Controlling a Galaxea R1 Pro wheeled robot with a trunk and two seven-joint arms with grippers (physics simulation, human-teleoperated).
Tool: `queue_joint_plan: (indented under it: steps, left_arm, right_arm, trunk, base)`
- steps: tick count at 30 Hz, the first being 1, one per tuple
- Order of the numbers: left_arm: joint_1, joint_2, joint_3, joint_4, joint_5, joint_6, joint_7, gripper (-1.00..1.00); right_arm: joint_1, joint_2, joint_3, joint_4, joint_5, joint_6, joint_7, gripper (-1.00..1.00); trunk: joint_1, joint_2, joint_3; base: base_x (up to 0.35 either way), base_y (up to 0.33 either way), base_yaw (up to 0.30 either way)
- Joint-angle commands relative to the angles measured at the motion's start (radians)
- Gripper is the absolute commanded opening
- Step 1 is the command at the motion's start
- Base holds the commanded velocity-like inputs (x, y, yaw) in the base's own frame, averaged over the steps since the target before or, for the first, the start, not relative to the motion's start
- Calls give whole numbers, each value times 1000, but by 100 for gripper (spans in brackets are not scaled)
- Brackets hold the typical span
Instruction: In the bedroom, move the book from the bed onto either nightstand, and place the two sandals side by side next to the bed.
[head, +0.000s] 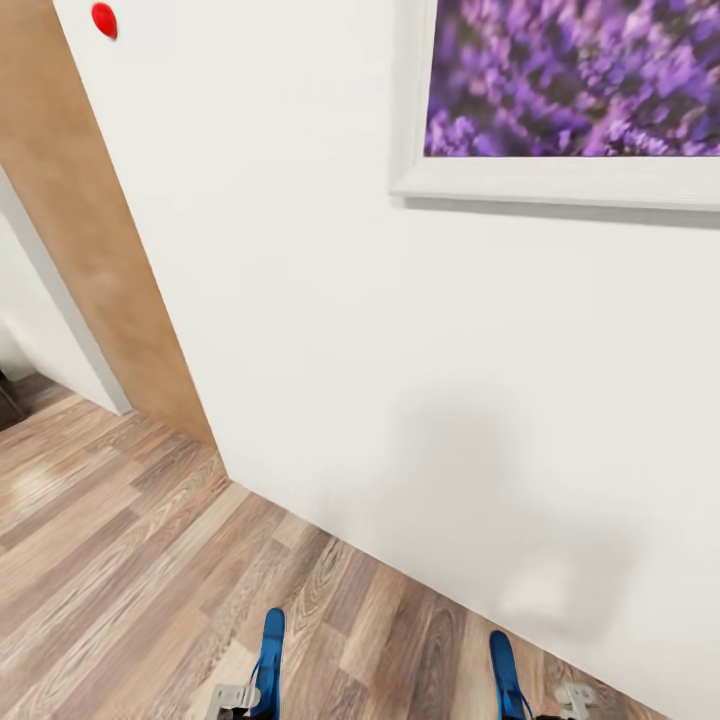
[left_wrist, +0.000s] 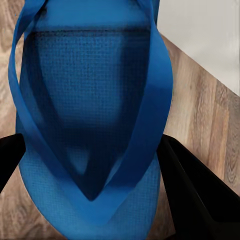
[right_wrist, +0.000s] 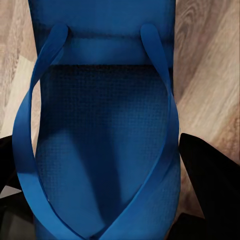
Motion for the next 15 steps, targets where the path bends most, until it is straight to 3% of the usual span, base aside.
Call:
queue_joint_plan:
  steps: [1,15]
  left_arm:
    - [-1,0,2,1,1,-3,-4,-100]
    - [-1,0,1,1,0,-3,-4,-100]
  right_arm:
    - [0,0,-9,-2,7,6,4,-100]
    - [0,0,-9,-2,8,6,3,-100]
  trunk:
    - [0,0,-1]
    - [0,0,-7]
  base:
    - [0,0,275]
    - [0,0,275]
